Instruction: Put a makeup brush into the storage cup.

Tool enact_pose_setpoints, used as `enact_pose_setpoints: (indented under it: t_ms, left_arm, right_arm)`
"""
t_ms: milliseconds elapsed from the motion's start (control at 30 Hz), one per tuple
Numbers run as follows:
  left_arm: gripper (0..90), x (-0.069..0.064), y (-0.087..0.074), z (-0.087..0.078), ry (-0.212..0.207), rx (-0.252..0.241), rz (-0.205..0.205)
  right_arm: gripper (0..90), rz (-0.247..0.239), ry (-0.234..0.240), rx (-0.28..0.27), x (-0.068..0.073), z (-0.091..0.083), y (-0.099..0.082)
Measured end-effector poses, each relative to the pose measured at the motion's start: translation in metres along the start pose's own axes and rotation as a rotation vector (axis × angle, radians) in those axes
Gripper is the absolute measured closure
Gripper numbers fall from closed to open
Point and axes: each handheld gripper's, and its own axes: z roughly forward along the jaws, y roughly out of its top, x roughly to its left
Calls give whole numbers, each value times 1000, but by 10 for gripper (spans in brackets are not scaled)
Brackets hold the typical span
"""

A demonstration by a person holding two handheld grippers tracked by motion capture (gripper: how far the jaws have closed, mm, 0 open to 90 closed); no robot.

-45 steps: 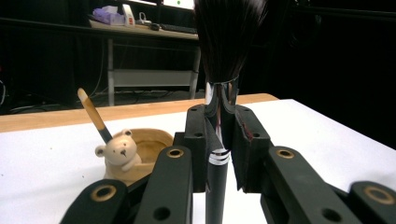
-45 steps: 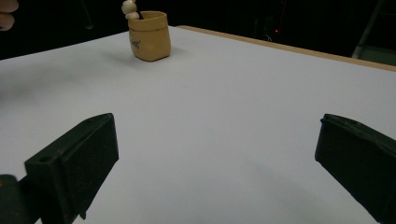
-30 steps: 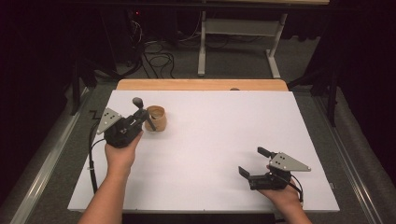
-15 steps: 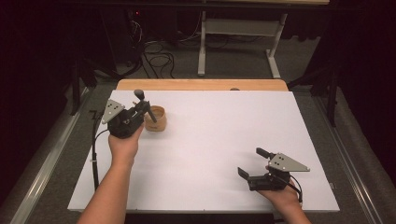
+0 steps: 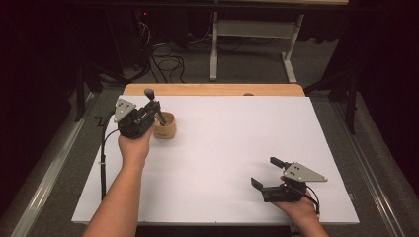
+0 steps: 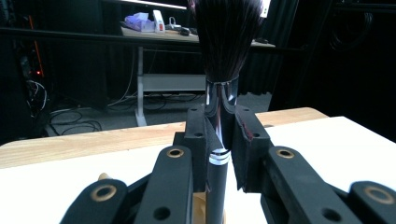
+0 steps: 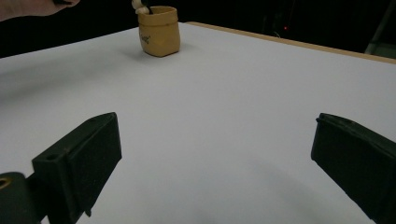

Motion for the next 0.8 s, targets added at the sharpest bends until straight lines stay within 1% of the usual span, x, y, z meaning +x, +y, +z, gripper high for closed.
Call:
enact_pose_setpoints:
  t_ms: [467,700,800]
  left_arm:
    - [779,-1,-5,8,6,14,1]
    - [779,0,-7,11,28,23,15]
    - [779,0,-8,12,29,24,13]
  right_arm:
    - [35,14,7,-3,1,-1,0]
    - [28,15,7,-10,0,-1,0]
    - [24,15,8,-9,1,-2,0]
